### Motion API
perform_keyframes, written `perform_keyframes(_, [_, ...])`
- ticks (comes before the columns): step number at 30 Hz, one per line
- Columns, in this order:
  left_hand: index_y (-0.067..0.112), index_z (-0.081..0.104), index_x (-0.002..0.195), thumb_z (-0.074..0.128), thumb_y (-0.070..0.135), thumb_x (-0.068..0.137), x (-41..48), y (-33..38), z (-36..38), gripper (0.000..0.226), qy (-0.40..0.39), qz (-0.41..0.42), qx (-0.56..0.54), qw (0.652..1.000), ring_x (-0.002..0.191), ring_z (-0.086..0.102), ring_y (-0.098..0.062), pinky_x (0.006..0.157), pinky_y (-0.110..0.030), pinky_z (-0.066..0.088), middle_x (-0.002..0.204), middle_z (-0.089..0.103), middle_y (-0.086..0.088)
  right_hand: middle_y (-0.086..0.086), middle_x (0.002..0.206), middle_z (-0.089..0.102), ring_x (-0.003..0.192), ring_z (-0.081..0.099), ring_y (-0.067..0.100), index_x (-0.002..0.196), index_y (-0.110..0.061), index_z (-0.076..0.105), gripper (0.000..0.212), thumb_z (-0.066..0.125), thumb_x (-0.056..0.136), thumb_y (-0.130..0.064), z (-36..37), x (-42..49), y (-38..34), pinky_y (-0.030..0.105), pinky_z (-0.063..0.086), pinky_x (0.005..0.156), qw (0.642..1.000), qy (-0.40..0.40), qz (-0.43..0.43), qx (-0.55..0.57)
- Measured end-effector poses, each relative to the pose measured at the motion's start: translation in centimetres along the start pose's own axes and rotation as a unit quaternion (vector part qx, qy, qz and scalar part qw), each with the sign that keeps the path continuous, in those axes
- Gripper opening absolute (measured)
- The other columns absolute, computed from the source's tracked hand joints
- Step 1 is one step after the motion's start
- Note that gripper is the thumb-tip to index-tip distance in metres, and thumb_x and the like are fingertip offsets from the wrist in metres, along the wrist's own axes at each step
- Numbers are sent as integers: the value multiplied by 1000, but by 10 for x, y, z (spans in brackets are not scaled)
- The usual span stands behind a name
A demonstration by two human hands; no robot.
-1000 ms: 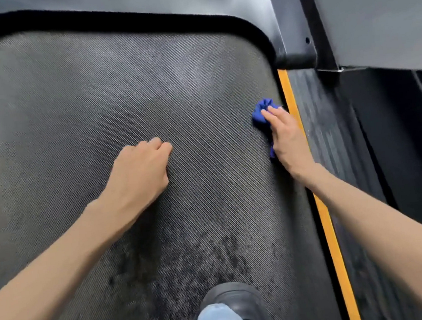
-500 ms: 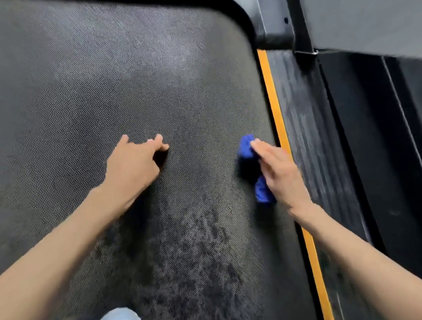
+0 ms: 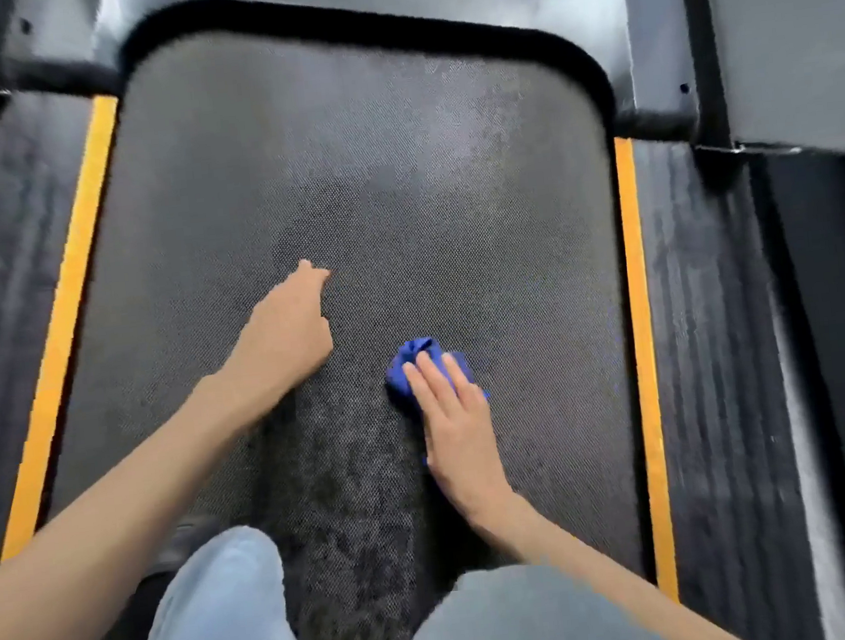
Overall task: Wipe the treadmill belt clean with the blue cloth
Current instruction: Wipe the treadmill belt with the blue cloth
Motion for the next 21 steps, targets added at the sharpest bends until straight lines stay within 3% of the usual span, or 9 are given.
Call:
perform_keyframes(3, [-1,44,126,45,-1,80,-43,-48,3,46,-18,-89,33,995,121,43,-39,102,-49,36,130,40,-22,-1,141,48,131,42,22,134,-18,48,55,40,79,-13,5,-2,-20,37,25,105,987,-52,-145,-53])
perform_keyframes(4, [-3,45,120,46,1,81,-57,-60,5,39,-41,-120,36,991,116,45,-40,99,-49,38,124,40,-22,0,141,48,130,42,23,134,-19,45,56,40,79,-13,0,2,-8,38,24,108,983,-57,-157,-74])
perform_keyframes(7, [-3,36,130,44,7,88,-93,-79,14,44,-149,-174,61,972,126,39,-36,103,-41,32,141,30,-20,12,142,44,132,37,36,136,-10,44,58,40,78,-12,-30,22,61,45,20,111,998,12,-7,-54])
perform_keyframes(10, [0,25,140,42,8,89,-108,-83,23,55,-176,-169,84,966,135,30,-33,108,-38,28,153,11,-19,21,140,44,131,34,44,133,0,47,59,29,80,-18,-51,35,107,53,24,110,985,85,149,-21])
perform_keyframes(13, [4,42,122,48,13,84,-106,-78,34,40,-112,-122,209,964,115,51,-29,94,-36,39,142,34,-17,22,133,50,127,40,44,126,4,52,47,33,87,-13,-28,44,66,52,28,108,971,140,195,2])
perform_keyframes(15, [9,56,107,50,18,82,-104,-69,42,27,-77,-77,313,944,104,55,-23,89,-32,42,120,55,-11,17,131,53,127,42,37,125,-1,55,41,40,89,-13,6,43,-1,44,24,111,989,121,77,28])
perform_keyframes(18, [9,68,85,63,19,74,-92,-65,36,16,-14,-26,368,929,84,63,-26,73,-33,48,89,66,-10,9,133,55,126,45,30,124,-9,59,43,43,85,-13,48,23,-86,40,27,109,990,14,-142,21])
perform_keyframes(19, [8,68,81,66,19,72,-92,-66,30,14,17,-33,347,937,78,65,-28,67,-31,49,84,67,-11,7,132,55,125,47,29,124,-11,59,43,43,84,-14,50,22,-90,40,29,108,981,-2,-192,11])
perform_keyframes(21, [9,65,93,52,18,84,-95,-72,25,19,16,-69,322,944,86,64,-29,68,-30,46,94,66,-10,6,134,54,127,46,26,126,-13,57,44,42,85,-14,37,26,-61,39,32,106,976,8,-217,-25])
Point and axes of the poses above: each hand's wrist, its own x-axis towards the middle knuckle, its own z-axis out of the palm, y = z × x, the point moved 4 cm from there along x, towards the middle knuckle
